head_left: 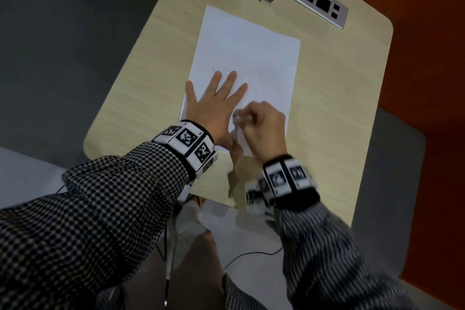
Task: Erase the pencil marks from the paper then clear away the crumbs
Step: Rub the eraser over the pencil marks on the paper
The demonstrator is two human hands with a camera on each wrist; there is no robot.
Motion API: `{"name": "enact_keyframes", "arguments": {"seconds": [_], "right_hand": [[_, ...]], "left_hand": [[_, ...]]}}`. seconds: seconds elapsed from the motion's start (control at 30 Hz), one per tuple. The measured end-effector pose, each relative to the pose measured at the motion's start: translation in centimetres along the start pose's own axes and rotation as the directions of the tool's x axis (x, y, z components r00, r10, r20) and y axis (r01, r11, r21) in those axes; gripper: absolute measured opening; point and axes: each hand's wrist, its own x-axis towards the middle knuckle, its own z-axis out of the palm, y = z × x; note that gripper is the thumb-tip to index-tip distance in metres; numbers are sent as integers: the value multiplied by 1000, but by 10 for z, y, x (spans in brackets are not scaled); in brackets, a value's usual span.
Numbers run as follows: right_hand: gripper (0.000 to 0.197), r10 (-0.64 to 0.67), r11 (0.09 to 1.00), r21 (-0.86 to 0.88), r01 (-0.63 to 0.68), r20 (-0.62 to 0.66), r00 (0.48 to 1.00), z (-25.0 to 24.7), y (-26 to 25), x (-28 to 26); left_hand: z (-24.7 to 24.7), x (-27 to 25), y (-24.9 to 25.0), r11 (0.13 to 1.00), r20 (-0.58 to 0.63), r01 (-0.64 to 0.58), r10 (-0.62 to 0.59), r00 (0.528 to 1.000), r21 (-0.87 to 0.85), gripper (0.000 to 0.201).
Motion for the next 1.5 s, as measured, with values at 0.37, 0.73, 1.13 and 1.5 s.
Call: {"name": "enact_keyframes", "arguments": {"seconds": [0.37,0.73,1.13,1.5], "right_hand": [[9,5,1000,1,-5,-5,1000,4,3,-1],[8,4,1000,4,-4,-18,1000,1,7,-13],[7,-7,999,41,8,-18,1000,3,9,-9],[8,99,983,156,-92,-39,994,-11,33,-49]], "left_hand": [[0,1,0,1000,15,1,-1,1000,-2,134],[1,1,0,1000,12,4,-4,1000,13,135],[-2,0,1,1000,11,7,-7,1000,2,134],[-7,3,11,999,50,-10,8,999,33,135]]}}
